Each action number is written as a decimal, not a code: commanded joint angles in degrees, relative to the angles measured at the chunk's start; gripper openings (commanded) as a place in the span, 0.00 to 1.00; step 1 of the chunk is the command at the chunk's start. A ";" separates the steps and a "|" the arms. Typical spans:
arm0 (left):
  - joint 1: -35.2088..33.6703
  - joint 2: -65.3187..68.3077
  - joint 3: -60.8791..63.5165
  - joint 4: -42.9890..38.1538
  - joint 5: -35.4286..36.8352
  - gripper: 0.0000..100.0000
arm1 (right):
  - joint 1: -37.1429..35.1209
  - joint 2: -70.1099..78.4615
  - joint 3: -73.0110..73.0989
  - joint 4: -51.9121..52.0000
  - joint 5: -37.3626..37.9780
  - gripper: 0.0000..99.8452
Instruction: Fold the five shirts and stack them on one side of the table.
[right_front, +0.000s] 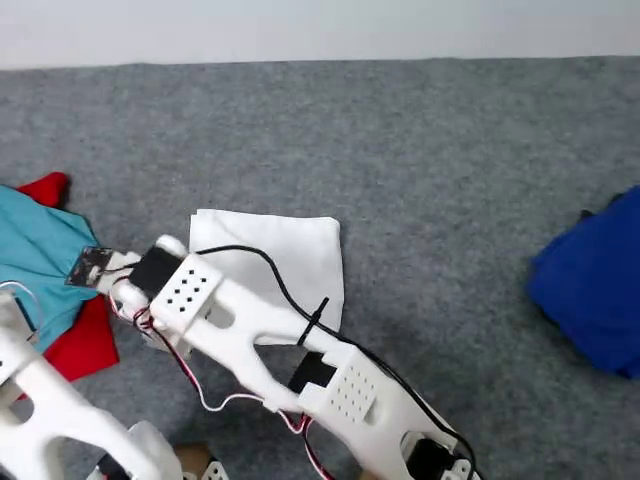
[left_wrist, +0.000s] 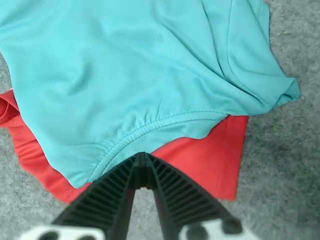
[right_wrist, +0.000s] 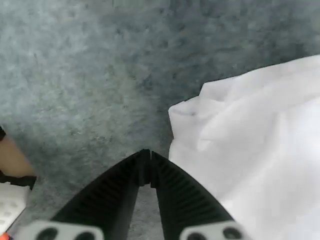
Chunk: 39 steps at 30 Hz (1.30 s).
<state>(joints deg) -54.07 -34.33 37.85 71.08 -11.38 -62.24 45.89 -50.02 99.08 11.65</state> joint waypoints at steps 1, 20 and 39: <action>-0.53 -1.76 -0.66 0.53 0.44 0.00 | 4.62 -5.67 -5.19 0.84 -0.18 0.01; 1.05 -1.76 -0.75 0.00 0.53 0.00 | 10.77 -0.84 -0.18 2.07 -0.53 0.01; 21.89 -1.67 -5.41 12.84 0.62 0.00 | 20.62 -8.22 -6.07 3.74 2.11 0.01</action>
<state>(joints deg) -38.33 -34.33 34.86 80.66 -11.38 -45.10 43.78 -54.24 100.31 12.88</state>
